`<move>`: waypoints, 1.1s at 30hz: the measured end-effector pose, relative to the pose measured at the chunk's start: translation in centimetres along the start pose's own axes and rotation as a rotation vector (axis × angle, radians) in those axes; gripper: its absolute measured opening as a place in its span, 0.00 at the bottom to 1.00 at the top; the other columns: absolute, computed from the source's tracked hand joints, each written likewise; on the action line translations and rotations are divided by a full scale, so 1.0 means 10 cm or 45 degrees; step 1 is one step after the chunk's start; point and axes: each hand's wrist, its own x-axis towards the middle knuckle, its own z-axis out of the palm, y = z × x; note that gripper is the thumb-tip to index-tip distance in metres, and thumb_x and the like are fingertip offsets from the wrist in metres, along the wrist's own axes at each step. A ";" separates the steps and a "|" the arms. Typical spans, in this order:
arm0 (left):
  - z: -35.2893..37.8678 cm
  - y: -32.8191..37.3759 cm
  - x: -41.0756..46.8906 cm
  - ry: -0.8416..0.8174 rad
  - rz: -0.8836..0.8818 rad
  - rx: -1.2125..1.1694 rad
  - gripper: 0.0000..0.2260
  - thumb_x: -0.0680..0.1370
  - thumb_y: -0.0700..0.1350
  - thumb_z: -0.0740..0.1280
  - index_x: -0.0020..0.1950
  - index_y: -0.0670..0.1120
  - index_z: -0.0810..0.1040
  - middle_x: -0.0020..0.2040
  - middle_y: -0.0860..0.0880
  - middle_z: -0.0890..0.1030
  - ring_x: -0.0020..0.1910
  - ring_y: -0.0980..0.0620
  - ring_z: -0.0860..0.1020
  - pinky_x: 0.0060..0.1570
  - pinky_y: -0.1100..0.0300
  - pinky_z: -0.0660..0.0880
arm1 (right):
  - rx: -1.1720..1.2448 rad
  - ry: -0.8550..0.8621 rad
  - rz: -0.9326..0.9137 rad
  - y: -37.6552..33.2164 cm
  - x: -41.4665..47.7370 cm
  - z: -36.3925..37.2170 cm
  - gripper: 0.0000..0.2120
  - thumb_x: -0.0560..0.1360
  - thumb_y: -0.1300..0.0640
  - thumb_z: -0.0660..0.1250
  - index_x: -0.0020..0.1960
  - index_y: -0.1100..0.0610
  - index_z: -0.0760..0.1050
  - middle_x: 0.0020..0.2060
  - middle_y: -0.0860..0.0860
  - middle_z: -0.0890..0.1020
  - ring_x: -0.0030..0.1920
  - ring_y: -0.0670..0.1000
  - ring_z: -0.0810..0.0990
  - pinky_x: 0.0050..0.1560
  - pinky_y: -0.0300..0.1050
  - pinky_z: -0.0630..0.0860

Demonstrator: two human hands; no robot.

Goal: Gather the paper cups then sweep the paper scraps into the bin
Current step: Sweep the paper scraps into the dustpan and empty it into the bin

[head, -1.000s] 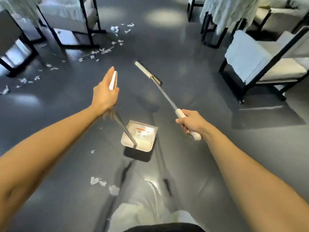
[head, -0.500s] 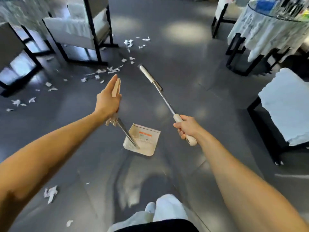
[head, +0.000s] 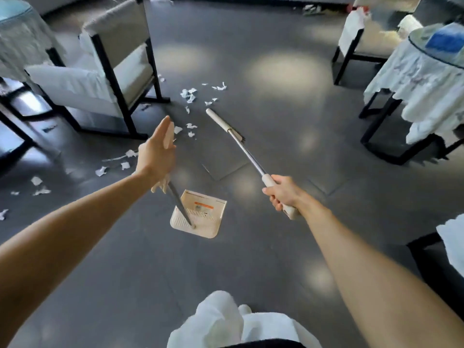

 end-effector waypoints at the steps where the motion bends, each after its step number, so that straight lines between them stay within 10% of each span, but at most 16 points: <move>1: 0.07 0.08 0.31 0.019 -0.008 0.003 0.29 0.78 0.41 0.62 0.73 0.66 0.62 0.59 0.48 0.77 0.38 0.48 0.78 0.30 0.71 0.71 | 0.025 -0.009 0.005 -0.23 0.28 -0.09 0.07 0.79 0.68 0.60 0.55 0.59 0.69 0.30 0.52 0.65 0.18 0.43 0.62 0.17 0.32 0.60; 10: 1.26 0.51 3.56 0.117 -0.103 -0.073 0.30 0.76 0.39 0.60 0.74 0.63 0.63 0.56 0.45 0.80 0.36 0.47 0.78 0.37 0.61 0.74 | -0.070 -0.051 -0.041 -1.87 3.35 -0.99 0.12 0.79 0.67 0.61 0.61 0.57 0.70 0.30 0.52 0.65 0.17 0.42 0.62 0.17 0.33 0.60; 21: 2.57 1.49 7.46 0.056 -0.027 0.021 0.32 0.76 0.36 0.60 0.75 0.62 0.63 0.67 0.46 0.75 0.33 0.53 0.75 0.22 0.72 0.68 | -0.126 -0.089 -0.066 -4.05 6.82 -2.12 0.08 0.79 0.66 0.60 0.57 0.59 0.70 0.28 0.52 0.65 0.17 0.43 0.62 0.17 0.34 0.61; 27: 3.40 1.63 9.74 0.132 -0.127 0.000 0.32 0.76 0.37 0.61 0.75 0.63 0.62 0.57 0.41 0.81 0.38 0.42 0.80 0.40 0.56 0.78 | -0.184 -0.119 -0.092 -5.16 9.07 -2.60 0.07 0.79 0.67 0.60 0.55 0.59 0.70 0.28 0.53 0.65 0.16 0.42 0.62 0.17 0.33 0.61; 33: 3.61 1.89 11.74 0.198 -0.104 0.004 0.31 0.77 0.37 0.61 0.76 0.59 0.61 0.68 0.47 0.75 0.51 0.40 0.81 0.51 0.47 0.79 | -0.165 -0.186 -0.086 -6.66 10.97 -2.74 0.12 0.79 0.67 0.60 0.62 0.65 0.70 0.29 0.52 0.65 0.16 0.41 0.62 0.16 0.31 0.61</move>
